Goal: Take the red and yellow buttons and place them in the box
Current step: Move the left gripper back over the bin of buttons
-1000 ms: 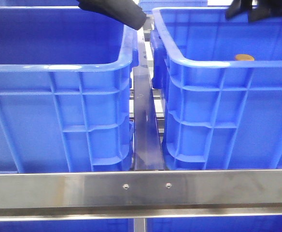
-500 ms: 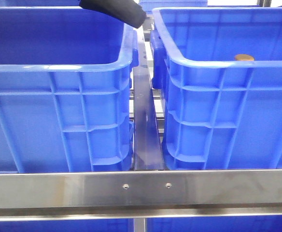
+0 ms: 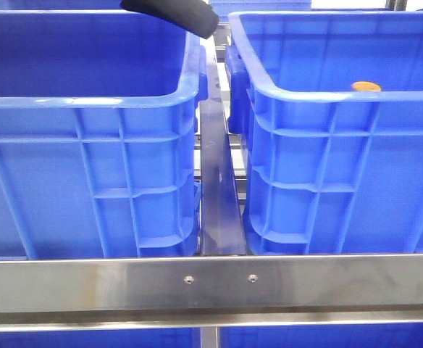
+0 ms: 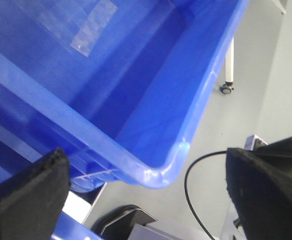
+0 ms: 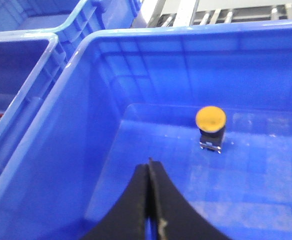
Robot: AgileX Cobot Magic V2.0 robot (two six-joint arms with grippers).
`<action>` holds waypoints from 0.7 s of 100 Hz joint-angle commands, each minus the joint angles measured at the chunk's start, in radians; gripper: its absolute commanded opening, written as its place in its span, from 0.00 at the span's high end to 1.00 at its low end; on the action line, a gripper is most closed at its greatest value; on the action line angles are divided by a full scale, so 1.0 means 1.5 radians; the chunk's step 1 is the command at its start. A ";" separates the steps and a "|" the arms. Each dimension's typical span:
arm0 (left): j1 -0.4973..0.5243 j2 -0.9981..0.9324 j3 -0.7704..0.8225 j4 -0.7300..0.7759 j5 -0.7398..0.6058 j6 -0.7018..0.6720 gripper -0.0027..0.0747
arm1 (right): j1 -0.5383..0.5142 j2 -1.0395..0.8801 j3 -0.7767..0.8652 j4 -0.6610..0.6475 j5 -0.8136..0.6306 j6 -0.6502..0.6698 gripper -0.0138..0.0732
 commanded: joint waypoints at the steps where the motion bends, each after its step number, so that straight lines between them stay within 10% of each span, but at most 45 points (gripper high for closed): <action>1: -0.006 -0.026 -0.021 -0.038 -0.028 0.001 0.19 | -0.004 -0.045 0.016 0.025 -0.050 -0.004 0.92; 70: 0.012 -0.041 -0.024 -0.031 -0.108 0.001 0.19 | 0.090 -0.331 0.237 0.025 -0.224 -0.004 0.92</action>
